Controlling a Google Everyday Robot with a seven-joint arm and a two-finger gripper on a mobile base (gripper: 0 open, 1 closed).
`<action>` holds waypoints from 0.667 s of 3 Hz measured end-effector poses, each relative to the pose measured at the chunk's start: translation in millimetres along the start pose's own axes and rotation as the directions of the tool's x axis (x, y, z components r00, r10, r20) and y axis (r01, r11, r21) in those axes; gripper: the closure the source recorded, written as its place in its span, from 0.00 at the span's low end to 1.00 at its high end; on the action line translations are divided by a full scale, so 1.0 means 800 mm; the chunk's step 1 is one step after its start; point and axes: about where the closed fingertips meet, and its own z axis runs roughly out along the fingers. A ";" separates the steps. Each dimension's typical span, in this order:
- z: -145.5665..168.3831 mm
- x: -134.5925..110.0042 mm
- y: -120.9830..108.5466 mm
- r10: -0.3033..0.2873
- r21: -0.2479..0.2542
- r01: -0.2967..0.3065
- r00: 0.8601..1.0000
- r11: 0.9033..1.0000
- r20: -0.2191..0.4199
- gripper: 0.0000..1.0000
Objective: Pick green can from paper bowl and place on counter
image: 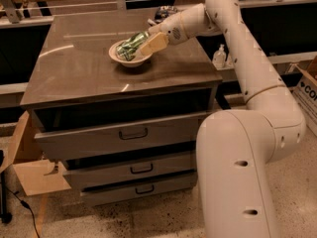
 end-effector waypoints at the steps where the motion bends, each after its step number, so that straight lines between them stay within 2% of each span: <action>1: 0.018 -0.006 0.004 -0.006 -0.034 0.007 1.000 0.999 0.019 0.15; 2: 0.026 -0.006 0.007 -0.004 -0.056 0.006 1.000 0.998 0.028 0.38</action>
Offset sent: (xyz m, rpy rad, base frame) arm 0.0012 0.0190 -0.0002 0.0488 0.0166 0.0649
